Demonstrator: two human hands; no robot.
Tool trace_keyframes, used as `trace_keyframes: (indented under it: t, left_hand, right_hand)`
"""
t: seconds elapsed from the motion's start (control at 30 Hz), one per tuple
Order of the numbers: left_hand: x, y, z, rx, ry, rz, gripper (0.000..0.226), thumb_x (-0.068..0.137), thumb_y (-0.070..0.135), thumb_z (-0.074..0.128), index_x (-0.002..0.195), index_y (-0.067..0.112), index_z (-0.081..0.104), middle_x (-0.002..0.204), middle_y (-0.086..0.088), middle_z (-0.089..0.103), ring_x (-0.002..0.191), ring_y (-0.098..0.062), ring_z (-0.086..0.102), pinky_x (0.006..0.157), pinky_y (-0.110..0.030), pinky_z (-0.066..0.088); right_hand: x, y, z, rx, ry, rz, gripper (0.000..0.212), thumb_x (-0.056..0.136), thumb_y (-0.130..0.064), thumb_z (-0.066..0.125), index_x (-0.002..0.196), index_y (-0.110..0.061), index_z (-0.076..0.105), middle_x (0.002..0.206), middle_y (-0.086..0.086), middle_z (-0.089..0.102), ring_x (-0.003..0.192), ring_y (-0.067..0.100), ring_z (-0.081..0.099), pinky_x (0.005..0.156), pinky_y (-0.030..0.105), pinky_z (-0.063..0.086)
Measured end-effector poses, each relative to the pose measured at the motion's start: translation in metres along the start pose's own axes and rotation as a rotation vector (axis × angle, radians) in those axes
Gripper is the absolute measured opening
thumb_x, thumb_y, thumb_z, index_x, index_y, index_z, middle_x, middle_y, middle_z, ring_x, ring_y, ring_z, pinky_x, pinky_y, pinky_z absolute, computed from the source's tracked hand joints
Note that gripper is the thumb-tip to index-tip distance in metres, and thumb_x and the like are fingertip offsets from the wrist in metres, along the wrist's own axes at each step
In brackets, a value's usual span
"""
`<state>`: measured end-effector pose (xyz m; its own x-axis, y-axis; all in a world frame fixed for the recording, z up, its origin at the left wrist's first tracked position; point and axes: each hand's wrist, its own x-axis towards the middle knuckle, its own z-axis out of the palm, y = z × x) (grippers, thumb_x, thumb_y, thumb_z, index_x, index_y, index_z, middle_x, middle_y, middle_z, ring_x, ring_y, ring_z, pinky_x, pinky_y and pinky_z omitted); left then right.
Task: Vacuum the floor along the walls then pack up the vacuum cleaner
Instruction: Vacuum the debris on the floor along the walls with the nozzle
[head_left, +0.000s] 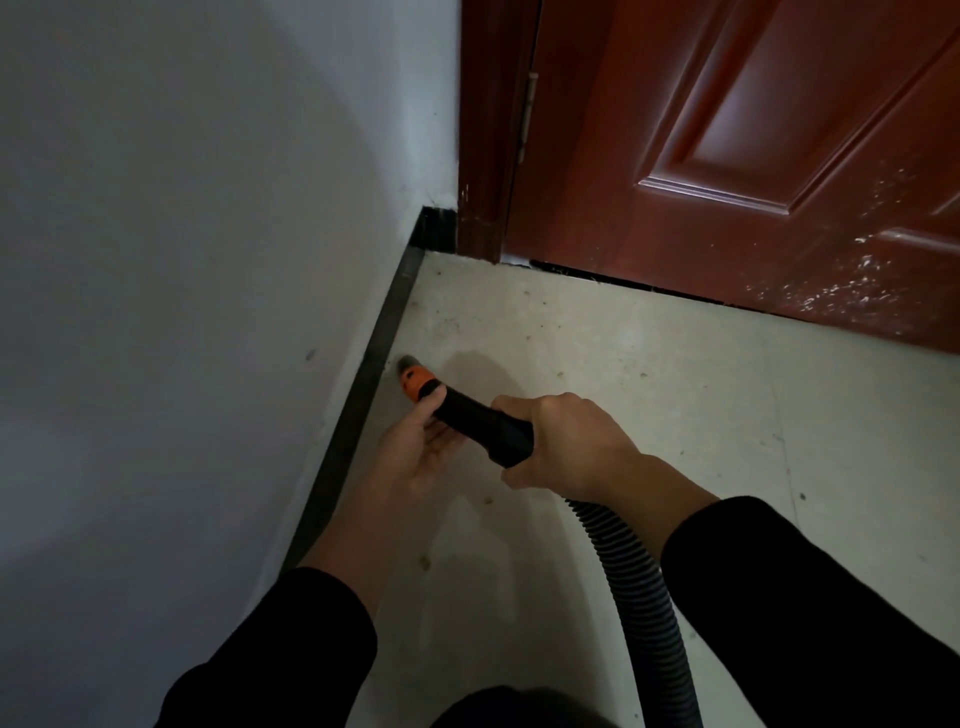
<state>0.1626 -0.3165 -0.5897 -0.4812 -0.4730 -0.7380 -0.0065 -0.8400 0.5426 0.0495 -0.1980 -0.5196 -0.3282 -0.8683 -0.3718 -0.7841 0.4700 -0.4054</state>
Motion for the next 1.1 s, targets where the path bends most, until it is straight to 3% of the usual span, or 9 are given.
trace_keyframes:
  t: [0.13,0.27,0.37,0.47,0.6,0.73,0.83,0.93,1.1]
  left_hand:
    - [-0.006,0.001,-0.008,0.004,-0.014,-0.001,0.042,0.098,0.023,0.054,0.129,-0.005,0.052,0.122,-0.02,0.062,0.091,-0.02,0.065,0.071,-0.025,0.056]
    - [-0.005,0.005,-0.014,0.006,-0.015,0.008,0.037,0.099,0.023,0.053,0.125,-0.003,0.054,0.102,-0.013,0.065,0.086,-0.019,0.065,0.067,-0.022,0.058]
    - [0.0,0.009,-0.014,0.043,-0.003,0.021,0.039,0.099,0.022,0.053,0.129,-0.003,0.052,0.114,-0.017,0.061,0.086,-0.018,0.063,0.071,-0.024,0.055]
    - [0.005,0.013,-0.01,0.072,-0.004,0.042,0.043,0.099,0.023,0.052,0.133,-0.004,0.05,0.127,-0.019,0.058,0.09,-0.019,0.064,0.066,-0.021,0.054]
    - [0.014,0.019,0.0,0.105,0.005,0.048,0.047,0.099,0.023,0.052,0.137,-0.004,0.046,0.135,-0.022,0.055,0.117,-0.028,0.057,0.082,-0.027,0.049]
    - [0.023,0.021,0.007,0.071,0.011,0.029,0.047,0.098,0.021,0.056,0.135,-0.006,0.048,0.134,-0.023,0.055,0.123,-0.031,0.055,0.096,-0.034,0.047]
    - [0.027,0.02,0.014,0.028,-0.009,0.013,0.044,0.097,0.02,0.057,0.133,-0.005,0.049,0.124,-0.021,0.06,0.113,-0.029,0.06,0.089,-0.034,0.05]
    - [0.032,0.017,0.022,0.015,-0.05,0.0,0.045,0.096,0.021,0.059,0.133,-0.003,0.05,0.107,-0.017,0.065,0.093,-0.023,0.065,0.07,-0.03,0.055]
    - [0.041,0.01,0.036,0.055,-0.05,0.005,0.047,0.093,0.022,0.063,0.132,-0.002,0.052,0.109,-0.018,0.067,0.092,-0.023,0.068,0.061,-0.029,0.058]
  right_hand:
    - [0.001,-0.006,0.002,0.007,-0.009,-0.013,0.035,0.069,-0.031,0.075,0.099,-0.032,0.056,0.075,-0.002,0.064,0.067,0.02,0.061,0.061,0.035,0.054]
    - [0.003,-0.012,0.006,0.002,-0.008,-0.02,0.035,0.071,-0.031,0.074,0.101,-0.032,0.056,0.077,-0.001,0.064,0.07,0.021,0.061,0.063,0.035,0.053]
    - [0.006,-0.015,0.009,0.004,-0.002,-0.01,0.035,0.074,-0.032,0.073,0.104,-0.032,0.056,0.08,-0.001,0.063,0.072,0.021,0.06,0.061,0.031,0.05]
    - [0.01,-0.019,0.009,-0.019,0.024,0.011,0.036,0.076,-0.034,0.072,0.108,-0.03,0.054,0.082,0.0,0.062,0.073,0.021,0.059,0.058,0.028,0.042]
    - [0.016,-0.024,0.011,-0.059,0.075,0.039,0.04,0.078,-0.034,0.07,0.113,-0.027,0.052,0.083,0.001,0.059,0.07,0.022,0.055,0.051,0.026,0.033]
    - [0.02,-0.021,0.012,-0.06,0.115,0.089,0.043,0.078,-0.034,0.071,0.116,-0.026,0.051,0.084,0.0,0.056,0.07,0.022,0.053,0.056,0.026,0.035]
    - [0.02,-0.016,0.012,-0.049,0.141,0.116,0.046,0.079,-0.034,0.071,0.119,-0.026,0.051,0.085,0.0,0.055,0.07,0.022,0.052,0.058,0.026,0.036]
    - [0.019,-0.009,0.01,-0.035,0.169,0.143,0.048,0.077,-0.034,0.073,0.12,-0.026,0.051,0.085,0.0,0.053,0.071,0.022,0.05,0.06,0.027,0.037]
    - [0.015,0.005,0.004,-0.022,0.188,0.185,0.043,0.079,-0.033,0.07,0.117,-0.026,0.052,0.079,-0.002,0.049,0.072,0.022,0.05,0.06,0.028,0.038]
